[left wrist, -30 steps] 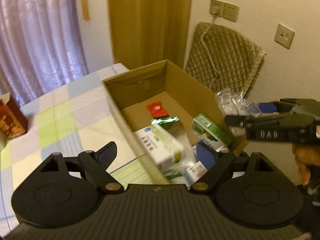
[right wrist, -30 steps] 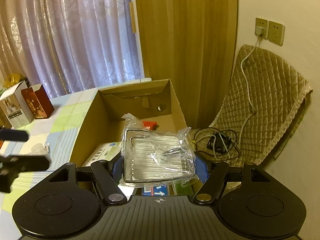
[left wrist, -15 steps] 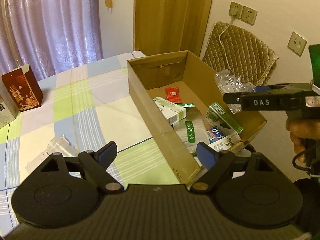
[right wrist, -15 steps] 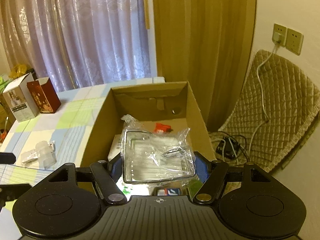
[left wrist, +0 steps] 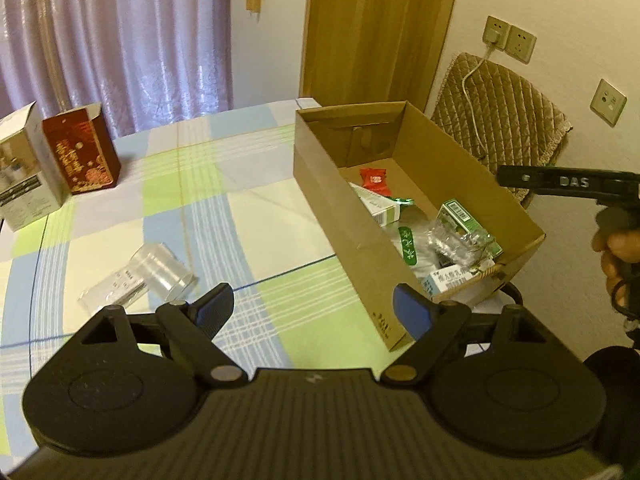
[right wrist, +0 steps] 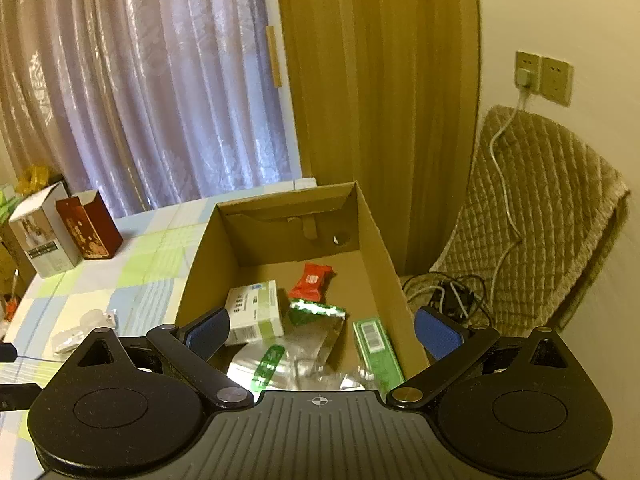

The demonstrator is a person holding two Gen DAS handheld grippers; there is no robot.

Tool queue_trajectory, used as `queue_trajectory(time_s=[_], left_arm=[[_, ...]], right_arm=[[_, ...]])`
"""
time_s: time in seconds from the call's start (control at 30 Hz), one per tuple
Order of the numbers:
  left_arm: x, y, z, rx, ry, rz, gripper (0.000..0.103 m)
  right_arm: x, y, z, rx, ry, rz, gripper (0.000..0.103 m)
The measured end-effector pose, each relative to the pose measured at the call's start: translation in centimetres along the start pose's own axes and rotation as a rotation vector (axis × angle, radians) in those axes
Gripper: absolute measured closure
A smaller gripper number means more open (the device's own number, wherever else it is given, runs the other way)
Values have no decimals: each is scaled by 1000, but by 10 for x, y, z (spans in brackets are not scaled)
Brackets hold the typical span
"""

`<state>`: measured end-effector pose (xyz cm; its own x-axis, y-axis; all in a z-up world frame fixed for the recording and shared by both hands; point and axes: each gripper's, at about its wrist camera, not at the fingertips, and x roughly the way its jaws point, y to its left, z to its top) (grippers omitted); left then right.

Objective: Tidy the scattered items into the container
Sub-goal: 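Move both tools back toward the bagged white remote and clear plastic cup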

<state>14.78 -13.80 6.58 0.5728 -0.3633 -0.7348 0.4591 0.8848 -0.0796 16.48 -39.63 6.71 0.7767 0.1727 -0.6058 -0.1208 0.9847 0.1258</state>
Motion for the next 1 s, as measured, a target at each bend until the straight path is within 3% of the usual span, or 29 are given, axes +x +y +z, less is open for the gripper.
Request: queue_trajectory(time_s=[0.3, 0.57, 1.0], left_arm=[[-39, 23, -33, -56, -13, 43, 17], [-81, 61, -75, -122, -23, 107, 15], [-113, 109, -101, -196, -63, 155, 13]], right_arm=[[-47, 19, -26, 46, -11, 36, 0], [-72, 70, -34, -27, -28, 113, 0], [-70, 157, -54, -163, 11, 242, 0]])
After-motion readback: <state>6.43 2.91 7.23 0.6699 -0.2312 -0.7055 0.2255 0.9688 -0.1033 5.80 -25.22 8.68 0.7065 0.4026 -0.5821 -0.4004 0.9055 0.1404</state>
